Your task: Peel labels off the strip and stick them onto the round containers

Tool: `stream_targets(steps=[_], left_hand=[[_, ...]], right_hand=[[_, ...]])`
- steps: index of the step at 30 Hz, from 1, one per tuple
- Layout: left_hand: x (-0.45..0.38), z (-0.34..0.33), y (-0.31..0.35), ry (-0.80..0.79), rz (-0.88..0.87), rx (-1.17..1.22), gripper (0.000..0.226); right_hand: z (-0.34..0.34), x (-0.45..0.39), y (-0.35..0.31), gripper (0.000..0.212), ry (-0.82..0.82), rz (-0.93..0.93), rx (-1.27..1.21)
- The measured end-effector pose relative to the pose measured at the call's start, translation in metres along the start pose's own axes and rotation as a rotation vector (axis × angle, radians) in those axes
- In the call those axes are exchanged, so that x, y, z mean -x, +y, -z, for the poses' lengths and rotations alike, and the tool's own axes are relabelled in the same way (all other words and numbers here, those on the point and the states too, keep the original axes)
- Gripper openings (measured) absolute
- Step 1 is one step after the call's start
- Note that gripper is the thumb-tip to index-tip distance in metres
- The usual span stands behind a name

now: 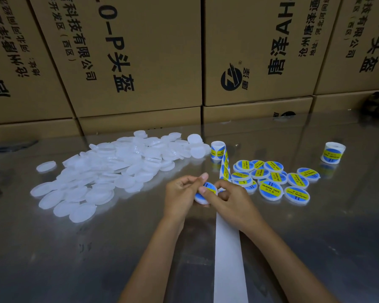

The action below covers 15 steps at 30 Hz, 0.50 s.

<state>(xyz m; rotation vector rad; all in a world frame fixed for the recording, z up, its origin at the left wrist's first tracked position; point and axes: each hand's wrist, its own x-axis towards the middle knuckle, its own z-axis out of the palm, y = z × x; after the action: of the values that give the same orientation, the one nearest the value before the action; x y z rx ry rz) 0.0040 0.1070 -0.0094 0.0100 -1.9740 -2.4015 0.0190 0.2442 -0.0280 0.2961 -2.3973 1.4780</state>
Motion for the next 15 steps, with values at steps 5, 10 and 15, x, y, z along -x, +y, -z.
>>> stream_targets(steps=[5, 10, 15], left_hand=[[0.004, -0.004, 0.001, -0.153, -0.037, -0.062, 0.021], [0.008, -0.008, 0.002, -0.311, -0.017, -0.070, 0.028], [0.010, -0.013, 0.002, -0.309, -0.050, -0.098, 0.041]], right_hand=[[0.006, -0.004, 0.004, 0.055, 0.133, -0.005, 0.054], [0.009, -0.009, 0.013, 0.056, 0.220, -0.033, 0.111], [0.012, -0.010, 0.017, 0.056, 0.249, -0.037, 0.146]])
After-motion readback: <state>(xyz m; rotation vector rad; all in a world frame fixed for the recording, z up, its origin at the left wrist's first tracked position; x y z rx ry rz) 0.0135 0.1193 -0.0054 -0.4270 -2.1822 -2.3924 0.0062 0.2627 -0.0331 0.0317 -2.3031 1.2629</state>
